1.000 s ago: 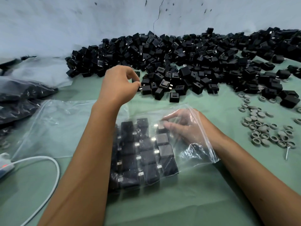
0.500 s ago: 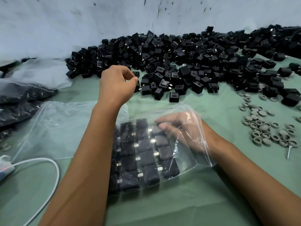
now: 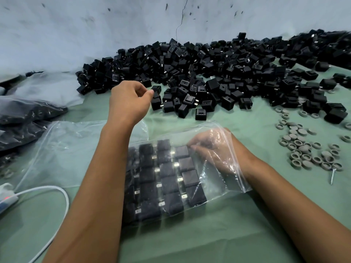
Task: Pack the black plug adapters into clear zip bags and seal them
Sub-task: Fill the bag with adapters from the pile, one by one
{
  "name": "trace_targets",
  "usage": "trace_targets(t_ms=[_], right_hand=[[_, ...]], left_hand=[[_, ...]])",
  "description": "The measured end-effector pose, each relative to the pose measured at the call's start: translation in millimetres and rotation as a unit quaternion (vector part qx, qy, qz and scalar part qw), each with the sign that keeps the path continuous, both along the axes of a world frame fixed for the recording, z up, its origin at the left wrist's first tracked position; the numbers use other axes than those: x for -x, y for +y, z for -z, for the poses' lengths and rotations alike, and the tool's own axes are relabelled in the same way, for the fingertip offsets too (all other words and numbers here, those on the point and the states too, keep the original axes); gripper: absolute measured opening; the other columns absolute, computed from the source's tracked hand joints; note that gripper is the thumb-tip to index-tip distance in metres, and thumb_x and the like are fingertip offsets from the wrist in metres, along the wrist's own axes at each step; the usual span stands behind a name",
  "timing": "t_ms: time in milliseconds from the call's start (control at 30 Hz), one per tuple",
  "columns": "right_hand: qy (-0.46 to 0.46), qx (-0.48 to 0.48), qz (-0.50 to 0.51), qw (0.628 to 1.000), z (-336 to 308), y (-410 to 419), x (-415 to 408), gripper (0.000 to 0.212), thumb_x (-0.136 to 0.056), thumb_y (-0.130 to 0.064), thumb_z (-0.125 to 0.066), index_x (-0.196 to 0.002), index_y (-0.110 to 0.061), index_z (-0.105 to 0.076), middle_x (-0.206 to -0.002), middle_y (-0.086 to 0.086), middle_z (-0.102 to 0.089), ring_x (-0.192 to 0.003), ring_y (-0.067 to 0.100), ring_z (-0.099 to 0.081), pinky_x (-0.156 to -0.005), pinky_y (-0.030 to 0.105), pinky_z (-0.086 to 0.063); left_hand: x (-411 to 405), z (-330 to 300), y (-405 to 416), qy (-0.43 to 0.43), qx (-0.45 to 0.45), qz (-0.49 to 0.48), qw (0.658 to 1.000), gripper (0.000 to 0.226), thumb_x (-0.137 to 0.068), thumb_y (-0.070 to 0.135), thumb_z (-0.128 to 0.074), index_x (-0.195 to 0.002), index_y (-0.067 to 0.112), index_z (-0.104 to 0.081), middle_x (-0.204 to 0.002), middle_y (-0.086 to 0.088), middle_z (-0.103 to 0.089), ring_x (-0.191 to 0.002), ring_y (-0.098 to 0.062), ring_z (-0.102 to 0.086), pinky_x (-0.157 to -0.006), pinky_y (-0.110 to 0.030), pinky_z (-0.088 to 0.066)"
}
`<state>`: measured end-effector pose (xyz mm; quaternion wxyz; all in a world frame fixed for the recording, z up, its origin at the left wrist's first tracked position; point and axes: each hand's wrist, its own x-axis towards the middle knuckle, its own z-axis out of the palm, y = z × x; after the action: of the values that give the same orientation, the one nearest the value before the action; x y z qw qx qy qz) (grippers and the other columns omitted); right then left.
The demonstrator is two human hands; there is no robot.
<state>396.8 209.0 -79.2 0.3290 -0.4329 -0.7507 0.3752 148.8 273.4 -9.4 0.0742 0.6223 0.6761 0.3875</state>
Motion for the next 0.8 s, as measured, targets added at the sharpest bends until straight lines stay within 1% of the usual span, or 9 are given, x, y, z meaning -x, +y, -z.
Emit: trace_targets(t_ms=[100, 200, 267, 333, 400, 500, 600, 667, 800], right_hand=[[-0.01, -0.008, 0.024, 1.0, -0.7, 3.0, -4.3, 0.011, -0.095, -0.016, -0.069, -0.094, -0.011, -0.08, -0.088, -0.004, -0.077, -0.083, 0.01, -0.074, -0.079, 0.026, -0.061], [-0.046, -0.037, 0.14, 0.988, -0.3, 11.8, -13.0, 0.024, -0.096, -0.021, -0.069, -0.076, -0.009, -0.076, -0.071, 0.006, -0.073, -0.062, 0.017, -0.069, -0.063, 0.046, -0.06], [-0.027, -0.022, 0.224, 0.974, -1.4, 18.4, -19.8, 0.021, -0.095, -0.023, -0.071, -0.076, -0.016, -0.078, -0.07, 0.001, -0.074, -0.067, 0.016, -0.071, -0.067, 0.041, -0.062], [-0.032, -0.029, 0.281, 0.959, -1.6, 21.8, -24.2, 0.015, -0.095, -0.017, -0.068, -0.088, -0.02, -0.082, -0.079, -0.008, -0.076, -0.076, 0.008, -0.071, -0.074, 0.03, -0.06], [-0.039, -0.047, 0.312, 0.948, -1.2, 22.0, -24.4, 0.018, -0.096, -0.013, -0.064, -0.095, -0.017, -0.081, -0.082, -0.007, -0.075, -0.078, 0.002, -0.067, -0.072, 0.021, -0.053], [-0.029, -0.068, 0.32, 0.945, -1.6, 18.5, -22.7, 0.016, -0.096, -0.014, -0.063, -0.096, -0.017, -0.079, -0.071, -0.007, -0.07, -0.068, 0.007, -0.065, -0.069, 0.025, -0.051], [-0.025, -0.087, 0.319, 0.943, -1.7, 18.8, -20.9, 0.013, -0.095, -0.014, -0.065, -0.094, -0.021, -0.076, -0.052, -0.011, -0.057, -0.052, 0.005, -0.056, -0.064, 0.023, -0.046], [-0.025, -0.087, 0.315, 0.945, -1.2, 19.1, -20.1, 0.013, -0.095, -0.014, -0.066, -0.093, -0.022, -0.076, -0.05, -0.011, -0.055, -0.051, 0.006, -0.055, -0.064, 0.024, -0.046], [-0.029, -0.079, 0.306, 0.948, 1.2, 20.1, -19.2, 0.012, -0.094, -0.014, -0.066, -0.093, -0.021, -0.076, -0.053, -0.009, -0.057, -0.054, 0.01, -0.057, -0.061, 0.025, -0.045]], left_hand=[[-7.0, -0.8, -3.0, 0.014, 0.014, 0.002, 1.0, 0.018, -0.095, 0.037, -0.067, -0.084, 0.024, -0.072, -0.078, 0.01, -0.068, -0.075, -0.005, -0.062, -0.069, -0.026, -0.045], [-19.9, 4.1, -2.4, 0.059, 0.076, 0.027, 0.995, 0.018, -0.095, 0.039, -0.067, -0.088, 0.024, -0.072, -0.082, 0.01, -0.068, -0.08, -0.009, -0.064, -0.073, -0.029, -0.049], [-29.2, 5.1, 7.3, 0.111, 0.11, 0.033, 0.987, 0.019, -0.095, 0.04, -0.066, -0.096, 0.022, -0.072, -0.093, 0.004, -0.071, -0.091, -0.019, -0.066, -0.081, -0.033, -0.051], [-37.0, 6.7, 22.7, 0.167, 0.135, 0.025, 0.976, 0.028, -0.096, 0.04, -0.064, -0.116, 0.021, -0.068, -0.115, -0.006, -0.069, -0.111, -0.027, -0.06, -0.093, -0.037, -0.048], [-43.4, 12.7, 37.4, 0.201, 0.188, 0.028, 0.961, 0.053, -0.097, 0.041, -0.061, -0.144, 0.02, -0.049, -0.142, -0.016, -0.052, -0.132, -0.035, -0.046, -0.11, -0.043, -0.038], [-51.9, 30.0, 47.6, 0.209, 0.263, 0.052, 0.941, 0.064, -0.099, 0.039, -0.058, -0.154, 0.017, -0.035, -0.162, -0.02, -0.025, -0.145, -0.04, -0.033, -0.12, -0.048, -0.032], [-56.5, 41.0, 51.5, 0.203, 0.217, 0.034, 0.954, 0.05, -0.095, 0.026, -0.064, -0.141, 0.014, -0.048, -0.152, -0.016, -0.034, -0.128, -0.039, -0.051, -0.1, -0.041, -0.047], [-59.8, 41.4, 49.3, 0.192, 0.179, 0.021, 0.965, 0.036, -0.091, 0.016, -0.065, -0.126, 0.015, -0.055, -0.133, -0.012, -0.042, -0.11, -0.035, -0.056, -0.083, -0.036, -0.045], [-61.2, 38.3, 44.2, 0.18, 0.17, 0.019, 0.969, 0.028, -0.09, 0.011, -0.067, -0.114, 0.022, -0.057, -0.127, -0.01, -0.044, -0.109, -0.033, -0.054, -0.08, -0.032, -0.039]])
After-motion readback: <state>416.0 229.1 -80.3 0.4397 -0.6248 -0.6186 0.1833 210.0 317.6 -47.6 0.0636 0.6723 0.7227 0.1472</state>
